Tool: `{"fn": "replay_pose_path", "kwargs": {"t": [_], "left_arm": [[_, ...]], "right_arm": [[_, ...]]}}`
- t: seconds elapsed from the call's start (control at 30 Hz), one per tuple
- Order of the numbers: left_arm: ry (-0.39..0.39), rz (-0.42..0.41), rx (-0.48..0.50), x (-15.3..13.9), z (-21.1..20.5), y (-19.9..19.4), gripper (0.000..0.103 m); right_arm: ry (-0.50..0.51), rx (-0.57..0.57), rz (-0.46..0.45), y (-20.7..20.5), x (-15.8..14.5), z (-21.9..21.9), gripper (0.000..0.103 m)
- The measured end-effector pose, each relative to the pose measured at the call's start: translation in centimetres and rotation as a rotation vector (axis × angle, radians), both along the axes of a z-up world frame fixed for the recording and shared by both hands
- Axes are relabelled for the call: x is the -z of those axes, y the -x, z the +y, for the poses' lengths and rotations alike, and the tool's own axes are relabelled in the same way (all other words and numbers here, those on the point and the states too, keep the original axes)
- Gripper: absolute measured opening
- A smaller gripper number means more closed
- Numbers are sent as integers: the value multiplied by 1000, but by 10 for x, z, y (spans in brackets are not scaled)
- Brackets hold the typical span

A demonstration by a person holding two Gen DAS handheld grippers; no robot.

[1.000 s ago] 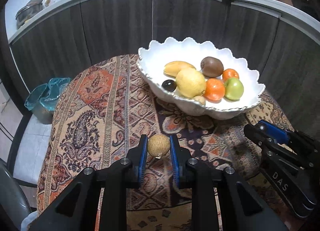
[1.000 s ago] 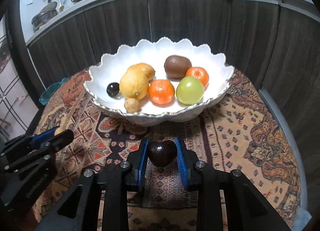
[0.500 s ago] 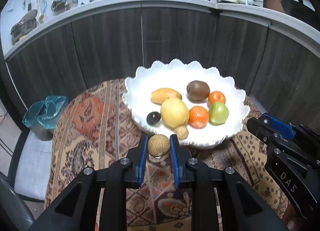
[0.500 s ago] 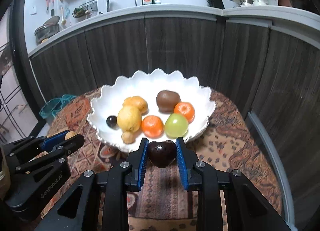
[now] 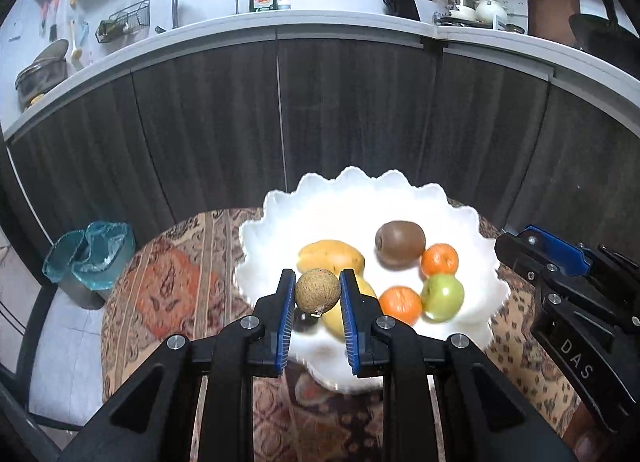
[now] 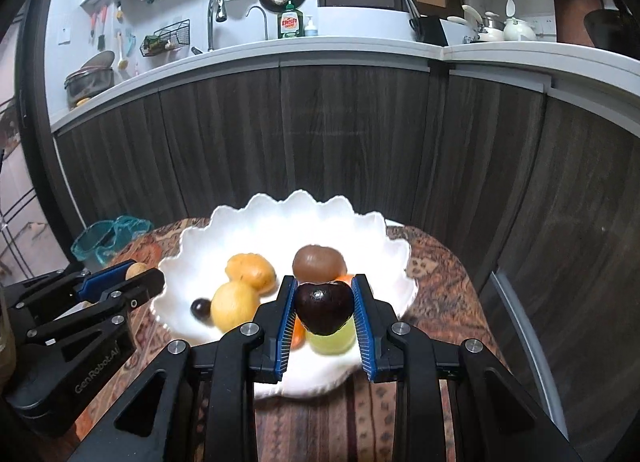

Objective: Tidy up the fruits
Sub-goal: 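Carry the small brown fruit and dark plum over the bowl and open both tools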

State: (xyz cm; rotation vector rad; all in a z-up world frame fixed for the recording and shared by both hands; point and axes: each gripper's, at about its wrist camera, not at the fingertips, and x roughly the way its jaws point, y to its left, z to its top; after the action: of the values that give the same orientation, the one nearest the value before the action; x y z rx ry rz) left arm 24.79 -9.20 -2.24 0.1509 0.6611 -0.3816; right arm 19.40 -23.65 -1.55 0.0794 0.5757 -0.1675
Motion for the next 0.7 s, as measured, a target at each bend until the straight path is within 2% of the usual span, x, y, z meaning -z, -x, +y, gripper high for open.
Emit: {"fn": "replay_pose_path", "kwargs": {"t": [0.17, 0.4, 0.7], "left_arm": [[-12, -5, -4, 2, -8, -22, 23], [-27, 32, -9, 23, -18, -47, 23], [-41, 47, -18, 36, -21, -56, 25]], "right_arm": [[-2, 4, 13, -25, 5, -9, 29], [-6, 12, 60, -50, 23, -17, 29], [-6, 21, 93, -62, 37, -21, 29]]}}
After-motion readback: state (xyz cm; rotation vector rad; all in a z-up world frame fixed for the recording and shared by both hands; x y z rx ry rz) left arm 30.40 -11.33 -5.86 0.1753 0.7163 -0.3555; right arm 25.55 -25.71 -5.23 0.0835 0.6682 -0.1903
